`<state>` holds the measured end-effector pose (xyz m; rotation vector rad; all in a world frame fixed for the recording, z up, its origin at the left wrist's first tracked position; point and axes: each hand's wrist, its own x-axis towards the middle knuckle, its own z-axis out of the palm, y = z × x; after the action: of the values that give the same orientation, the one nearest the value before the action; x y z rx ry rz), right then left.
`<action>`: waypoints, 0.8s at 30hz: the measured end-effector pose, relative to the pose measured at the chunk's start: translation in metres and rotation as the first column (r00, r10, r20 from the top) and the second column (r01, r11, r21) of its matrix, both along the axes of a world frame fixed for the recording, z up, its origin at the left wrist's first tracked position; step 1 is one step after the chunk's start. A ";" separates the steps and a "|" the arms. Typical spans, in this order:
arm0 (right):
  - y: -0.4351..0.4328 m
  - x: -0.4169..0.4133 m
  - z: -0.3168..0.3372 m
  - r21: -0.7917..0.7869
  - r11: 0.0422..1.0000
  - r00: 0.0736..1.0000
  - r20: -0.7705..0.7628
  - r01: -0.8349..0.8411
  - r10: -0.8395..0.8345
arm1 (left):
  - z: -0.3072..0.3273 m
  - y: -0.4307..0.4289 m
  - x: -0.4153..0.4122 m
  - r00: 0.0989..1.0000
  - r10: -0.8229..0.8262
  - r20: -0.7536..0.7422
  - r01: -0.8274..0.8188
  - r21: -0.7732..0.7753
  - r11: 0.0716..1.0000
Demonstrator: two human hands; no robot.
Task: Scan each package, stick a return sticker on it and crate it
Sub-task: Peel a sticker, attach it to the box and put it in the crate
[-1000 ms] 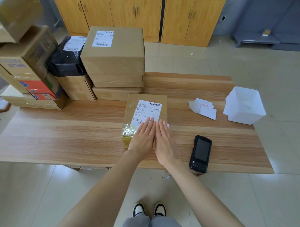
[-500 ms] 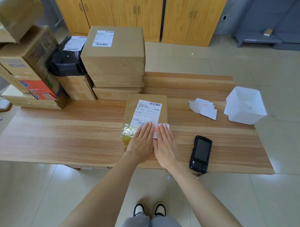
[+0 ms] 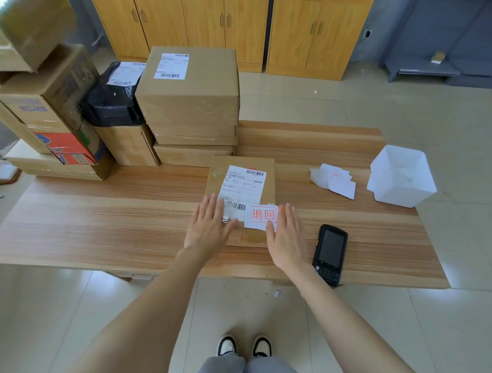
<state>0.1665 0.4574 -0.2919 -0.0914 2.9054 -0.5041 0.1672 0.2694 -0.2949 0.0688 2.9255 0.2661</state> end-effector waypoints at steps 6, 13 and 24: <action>-0.012 -0.028 0.022 -0.509 0.819 0.959 0.224 0.265 -0.171 | 0.013 -0.015 -0.029 0.873 0.415 0.256 -0.481 0.588 0.650; -0.015 -0.054 0.023 -0.578 0.673 0.870 0.442 0.461 -0.217 | 0.018 -0.027 -0.048 0.789 0.389 0.475 -0.609 0.690 0.393; -0.021 -0.063 0.004 -0.605 0.602 0.835 0.508 0.522 -0.213 | 0.009 -0.028 -0.060 0.774 0.227 0.591 -0.633 0.713 0.302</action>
<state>0.1032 0.4362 -0.2883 0.4822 2.1397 -1.5437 0.1072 0.2417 -0.2857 -0.5982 1.9634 1.7049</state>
